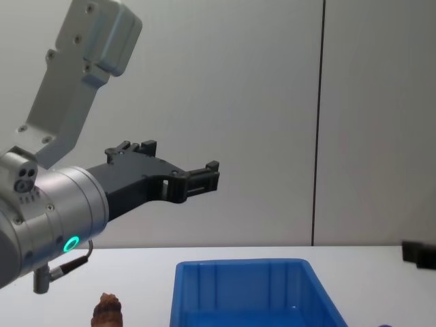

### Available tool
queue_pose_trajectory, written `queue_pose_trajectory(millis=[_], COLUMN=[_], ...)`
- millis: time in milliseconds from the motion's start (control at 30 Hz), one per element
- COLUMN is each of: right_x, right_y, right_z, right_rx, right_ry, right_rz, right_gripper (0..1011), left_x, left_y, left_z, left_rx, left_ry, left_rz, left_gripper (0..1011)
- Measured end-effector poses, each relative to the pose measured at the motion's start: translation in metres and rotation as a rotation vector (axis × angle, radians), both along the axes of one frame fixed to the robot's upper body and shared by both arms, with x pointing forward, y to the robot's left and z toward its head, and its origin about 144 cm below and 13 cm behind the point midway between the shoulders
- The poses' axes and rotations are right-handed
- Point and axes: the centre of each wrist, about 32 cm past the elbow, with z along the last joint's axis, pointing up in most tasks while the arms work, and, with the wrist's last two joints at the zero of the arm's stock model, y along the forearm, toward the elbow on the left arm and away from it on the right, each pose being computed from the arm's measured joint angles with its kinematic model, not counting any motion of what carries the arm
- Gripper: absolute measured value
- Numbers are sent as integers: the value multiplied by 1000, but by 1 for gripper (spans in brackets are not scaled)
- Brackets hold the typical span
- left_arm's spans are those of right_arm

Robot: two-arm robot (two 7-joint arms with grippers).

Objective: Pick up the two dolls from the table and place them into the box.

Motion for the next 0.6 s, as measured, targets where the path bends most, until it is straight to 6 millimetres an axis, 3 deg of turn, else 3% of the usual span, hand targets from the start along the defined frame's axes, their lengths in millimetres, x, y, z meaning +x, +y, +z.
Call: queue_pose_trajectory(millis=[333, 600], right_x=[-8, -3], right_y=[3, 8], right_z=[-9, -20], right_rx=[-37, -60], right_ry=[70, 116], right_rz=[-39, -30], right_gripper=[1001, 1001], left_x=[0, 0], left_y=[0, 0], left_z=[0, 0], left_rx=[0, 0], left_ry=[0, 0], left_rz=[0, 0], left_gripper=[1001, 1001])
